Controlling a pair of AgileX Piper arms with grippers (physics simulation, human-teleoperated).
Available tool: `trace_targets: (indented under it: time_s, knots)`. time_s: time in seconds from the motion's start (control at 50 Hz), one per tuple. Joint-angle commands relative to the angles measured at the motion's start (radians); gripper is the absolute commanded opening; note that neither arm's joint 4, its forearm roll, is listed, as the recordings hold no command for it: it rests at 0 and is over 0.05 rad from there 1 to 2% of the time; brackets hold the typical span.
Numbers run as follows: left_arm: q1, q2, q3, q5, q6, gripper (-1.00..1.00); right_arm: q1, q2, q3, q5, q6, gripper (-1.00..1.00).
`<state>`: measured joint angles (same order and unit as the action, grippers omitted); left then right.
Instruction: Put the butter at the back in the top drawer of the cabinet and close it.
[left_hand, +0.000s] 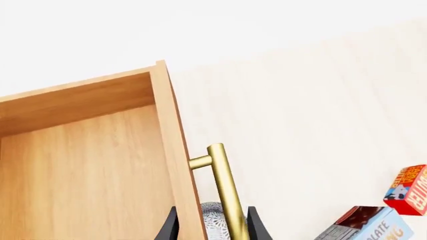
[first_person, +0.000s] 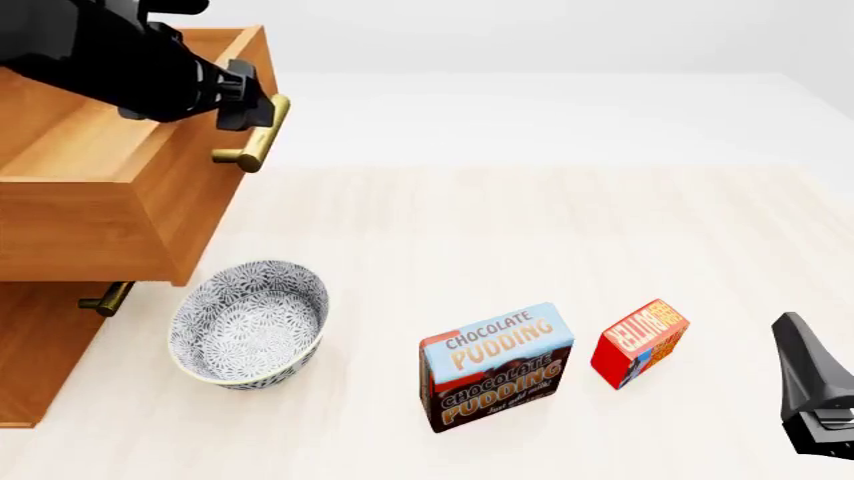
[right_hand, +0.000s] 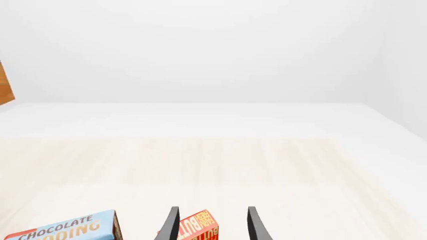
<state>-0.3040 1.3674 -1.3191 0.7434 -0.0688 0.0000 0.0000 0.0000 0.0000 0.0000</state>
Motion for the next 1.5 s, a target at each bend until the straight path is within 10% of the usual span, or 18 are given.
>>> trace_targets:
  time_s: [0.02,0.96,1.5]
  knots:
    - [-0.058,0.003,-0.018,0.001,0.006,1.00,0.000,0.000,0.000,0.000,0.000,1.00]
    - [-0.070,-0.200,-0.303,0.326,0.110,1.00,0.000,0.000,0.000,0.000,0.000,1.00]
    - [-0.229,-0.148,-0.307,0.245,0.227,1.00,0.000,0.000,0.000,0.000,0.000,1.00]
